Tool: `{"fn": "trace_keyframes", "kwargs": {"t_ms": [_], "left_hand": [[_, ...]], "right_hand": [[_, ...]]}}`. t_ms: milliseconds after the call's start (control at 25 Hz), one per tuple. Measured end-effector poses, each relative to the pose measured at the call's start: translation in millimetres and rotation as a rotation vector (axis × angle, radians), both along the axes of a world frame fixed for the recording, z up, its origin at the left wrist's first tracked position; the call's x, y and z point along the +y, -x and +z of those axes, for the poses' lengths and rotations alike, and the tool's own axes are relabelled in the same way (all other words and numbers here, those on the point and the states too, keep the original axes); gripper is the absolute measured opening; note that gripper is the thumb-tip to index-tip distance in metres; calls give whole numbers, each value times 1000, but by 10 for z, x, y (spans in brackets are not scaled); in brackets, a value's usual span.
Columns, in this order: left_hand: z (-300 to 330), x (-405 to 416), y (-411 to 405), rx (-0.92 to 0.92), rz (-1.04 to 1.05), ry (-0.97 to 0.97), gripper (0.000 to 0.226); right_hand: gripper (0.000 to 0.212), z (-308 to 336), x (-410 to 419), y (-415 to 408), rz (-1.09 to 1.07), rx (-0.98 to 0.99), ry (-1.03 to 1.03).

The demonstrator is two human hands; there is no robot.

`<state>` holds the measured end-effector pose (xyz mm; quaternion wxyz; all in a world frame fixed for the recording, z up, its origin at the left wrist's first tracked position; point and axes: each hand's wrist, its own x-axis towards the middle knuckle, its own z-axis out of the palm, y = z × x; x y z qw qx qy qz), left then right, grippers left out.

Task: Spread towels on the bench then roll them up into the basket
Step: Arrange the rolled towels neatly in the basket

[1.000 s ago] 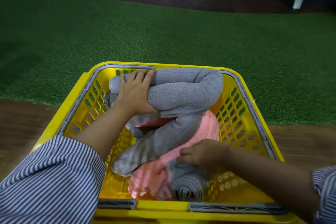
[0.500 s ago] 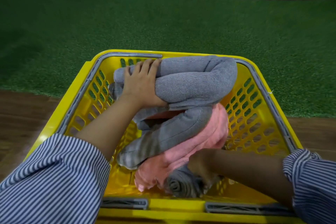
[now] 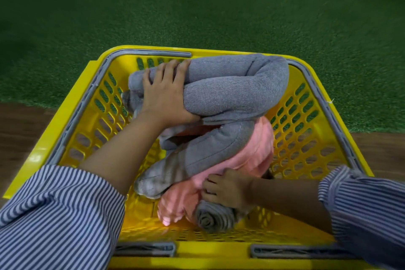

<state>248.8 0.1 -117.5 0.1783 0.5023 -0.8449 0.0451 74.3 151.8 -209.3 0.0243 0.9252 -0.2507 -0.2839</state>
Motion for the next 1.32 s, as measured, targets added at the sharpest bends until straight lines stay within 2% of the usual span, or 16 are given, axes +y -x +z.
{"fn": "trace_keyframes", "kwargs": {"t_ms": [120, 240, 360, 440, 560, 600, 720, 800, 880, 1000, 1080, 1120, 1160, 1200, 1280, 1320], "left_hand": [[-33, 21, -5, 13, -6, 2, 123], [-64, 35, 17, 57, 40, 4, 123], [-77, 12, 25, 78, 38, 8, 122], [-91, -11, 9, 60, 15, 2, 122], [-74, -25, -45, 28, 5, 8, 125], [-51, -45, -63, -4, -6, -5, 128], [-11, -83, -159, -95, -51, -52, 137], [17, -92, -186, -128, -69, -62, 139], [44, -111, -168, -150, -68, -59, 137], [85, -125, -100, -70, -99, -44, 127], [131, -91, -80, -16, -114, -22, 113], [164, -66, -84, -14, -114, -9, 107], [215, -40, -98, -22, -119, 8, 103], [260, -25, -113, -33, -127, 23, 101], [338, 6, -146, -48, -143, 47, 100], [366, 25, -156, -53, -145, 53, 99]], "right_hand": [[78, -236, -14, -110, -67, 36, -1], [37, -382, -272, -236, -146, -193, 271], [16, -310, -493, -461, -346, -285, 418], [23, -359, -448, -476, -370, -325, 375], [66, -344, -395, -247, -285, -311, 4], [73, -283, -406, -186, -270, -298, -91], [79, -18, -392, -223, -302, -212, -217], [84, 185, -406, -295, -401, -187, -303], [73, 529, -397, -342, -442, -195, -338], [37, 1079, -315, -277, -399, -358, -183], [31, 1410, -266, -138, -258, -594, 178], [39, 1570, -297, -24, -199, -667, 398], [57, 1730, -361, 96, -225, -673, 590], [83, 1885, -438, 224, -344, -613, 703], [132, 2166, -565, 435, -680, -452, 626], [144, 2226, -632, 491, -810, -389, 507]]}}
